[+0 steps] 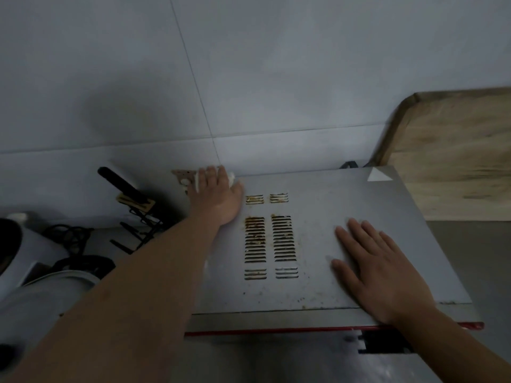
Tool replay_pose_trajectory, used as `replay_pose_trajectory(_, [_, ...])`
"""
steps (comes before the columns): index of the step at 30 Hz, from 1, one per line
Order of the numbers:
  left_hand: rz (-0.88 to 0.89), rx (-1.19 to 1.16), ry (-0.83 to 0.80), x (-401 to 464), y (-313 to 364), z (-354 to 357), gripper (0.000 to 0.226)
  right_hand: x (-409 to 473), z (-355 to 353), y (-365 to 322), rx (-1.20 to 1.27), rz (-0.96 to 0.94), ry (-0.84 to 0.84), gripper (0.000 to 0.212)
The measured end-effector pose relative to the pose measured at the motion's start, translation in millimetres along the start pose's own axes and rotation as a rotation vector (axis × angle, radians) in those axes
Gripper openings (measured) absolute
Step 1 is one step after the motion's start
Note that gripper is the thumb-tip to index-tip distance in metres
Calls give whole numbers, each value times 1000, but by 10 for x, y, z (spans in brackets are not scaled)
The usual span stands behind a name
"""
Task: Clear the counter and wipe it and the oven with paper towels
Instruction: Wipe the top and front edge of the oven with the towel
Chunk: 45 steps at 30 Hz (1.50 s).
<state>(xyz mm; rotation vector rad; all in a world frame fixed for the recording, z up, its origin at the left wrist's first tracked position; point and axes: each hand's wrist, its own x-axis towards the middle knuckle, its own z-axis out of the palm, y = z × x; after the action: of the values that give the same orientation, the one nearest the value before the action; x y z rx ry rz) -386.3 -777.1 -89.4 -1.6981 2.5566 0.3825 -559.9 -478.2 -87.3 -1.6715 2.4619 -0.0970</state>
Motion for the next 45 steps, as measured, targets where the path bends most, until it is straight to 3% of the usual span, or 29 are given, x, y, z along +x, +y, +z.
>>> replay_pose_trajectory(15, [38,-35,-90,-1093,-389,173,86,4,-55,-19,-25,-10,-47,76])
replay_pose_trajectory(34, [-117,-157,-123,206,-268,-139,81,21,-8,-14,-27,17,-29,75])
replay_pose_trajectory(45, [-49,-309,-162,-919,-735,102,69,6,0,-2,-40,2,-18,78])
